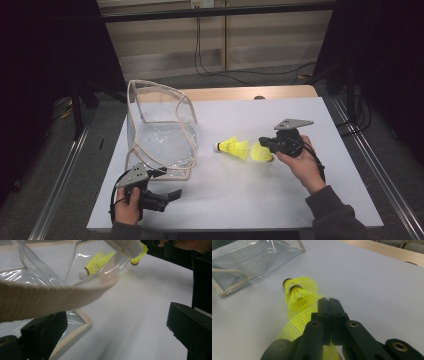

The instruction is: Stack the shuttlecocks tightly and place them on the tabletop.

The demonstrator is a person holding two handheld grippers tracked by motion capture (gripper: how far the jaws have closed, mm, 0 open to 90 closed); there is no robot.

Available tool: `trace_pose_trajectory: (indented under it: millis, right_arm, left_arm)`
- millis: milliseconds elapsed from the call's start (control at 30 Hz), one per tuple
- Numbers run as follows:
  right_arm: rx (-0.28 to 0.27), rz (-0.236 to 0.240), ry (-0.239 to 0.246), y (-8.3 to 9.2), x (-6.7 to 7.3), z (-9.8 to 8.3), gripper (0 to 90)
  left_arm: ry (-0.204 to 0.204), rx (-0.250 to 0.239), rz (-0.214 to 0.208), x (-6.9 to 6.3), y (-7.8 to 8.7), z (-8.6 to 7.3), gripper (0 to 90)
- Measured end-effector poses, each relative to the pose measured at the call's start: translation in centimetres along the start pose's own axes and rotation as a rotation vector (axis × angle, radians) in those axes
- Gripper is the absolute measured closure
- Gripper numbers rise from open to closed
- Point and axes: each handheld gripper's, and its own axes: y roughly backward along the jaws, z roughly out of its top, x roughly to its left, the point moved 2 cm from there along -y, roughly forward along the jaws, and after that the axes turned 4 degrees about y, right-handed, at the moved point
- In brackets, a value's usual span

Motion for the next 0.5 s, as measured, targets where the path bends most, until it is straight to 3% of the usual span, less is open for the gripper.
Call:
trace_pose_trajectory:
  millis: [333,500]
  right_arm:
    - [0.0,0.036,-0.003,-0.5,1.1,-1.1,88.8]
    - [-0.002,0.048,-0.027,-0.7,1.2,-1.5,88.5]
  left_arm:
    - [0.0,0.003,-0.002,0.0,0.0,0.0,3.3]
    - [0.001,0.0,-0.001,0.0,0.0,0.0,3.3]
